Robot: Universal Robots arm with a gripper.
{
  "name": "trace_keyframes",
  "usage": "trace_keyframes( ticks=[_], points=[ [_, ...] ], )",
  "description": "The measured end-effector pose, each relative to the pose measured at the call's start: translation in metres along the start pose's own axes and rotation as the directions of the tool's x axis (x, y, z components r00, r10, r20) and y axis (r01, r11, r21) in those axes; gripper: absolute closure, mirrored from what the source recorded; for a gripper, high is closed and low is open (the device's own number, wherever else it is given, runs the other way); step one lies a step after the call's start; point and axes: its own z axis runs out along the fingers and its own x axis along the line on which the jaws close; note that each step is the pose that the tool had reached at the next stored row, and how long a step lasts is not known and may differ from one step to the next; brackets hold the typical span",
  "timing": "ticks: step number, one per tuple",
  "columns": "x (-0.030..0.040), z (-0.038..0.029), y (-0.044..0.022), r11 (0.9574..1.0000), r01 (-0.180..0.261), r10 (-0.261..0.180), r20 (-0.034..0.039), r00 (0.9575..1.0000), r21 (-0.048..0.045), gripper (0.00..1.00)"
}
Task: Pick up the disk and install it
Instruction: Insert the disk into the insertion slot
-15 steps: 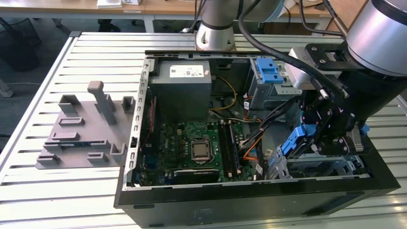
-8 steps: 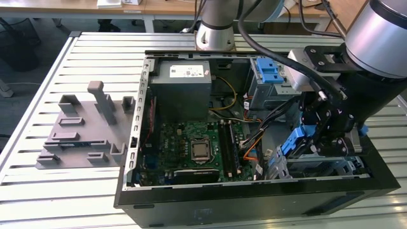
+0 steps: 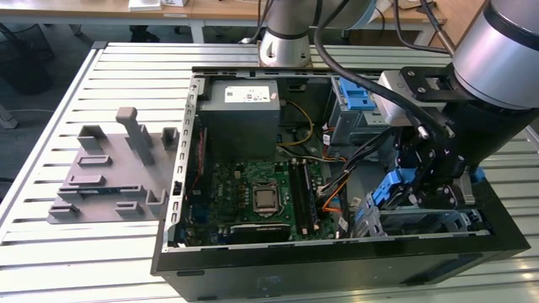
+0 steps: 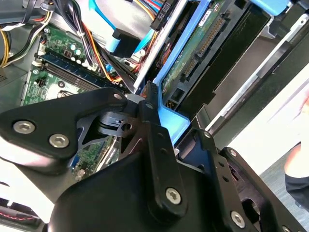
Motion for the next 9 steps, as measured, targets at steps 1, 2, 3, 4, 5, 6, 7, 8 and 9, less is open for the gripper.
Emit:
trace_keyframes(
  ticks=[1, 2, 3, 4, 5, 6, 7, 8, 9],
  points=[
    [0.0000, 0.0007, 0.0000, 1.0000, 0.000, 0.000, 0.0002, 1.0000, 0.0000, 0.64],
    [0.0000, 0.0015, 0.0000, 1.0000, 0.000, 0.000, 0.0003, 1.0000, 0.0000, 0.64],
    [0.0000, 0.0021, 0.0000, 1.0000, 0.000, 0.000, 0.0002, 1.0000, 0.0001, 0.64],
    [0.0000, 0.0028, 0.0000, 1.0000, 0.000, 0.000, 0.0001, 1.0000, 0.0000, 0.64],
    [0.0000, 0.0033, 0.0000, 1.0000, 0.000, 0.000, 0.0001, 1.0000, 0.0000, 0.64],
    [0.0000, 0.0039, 0.0000, 1.0000, 0.000, 0.000, 0.0002, 1.0000, 0.0000, 0.64],
    [0.0000, 0.0046, 0.0000, 1.0000, 0.000, 0.000, 0.0003, 1.0000, 0.0000, 0.64],
    [0.0000, 0.0053, 0.0000, 1.0000, 0.000, 0.000, 0.0002, 1.0000, 0.0001, 0.64],
    [0.0000, 0.0059, 0.0000, 1.0000, 0.000, 0.000, 0.0001, 1.0000, 0.0000, 0.64]
  ],
)
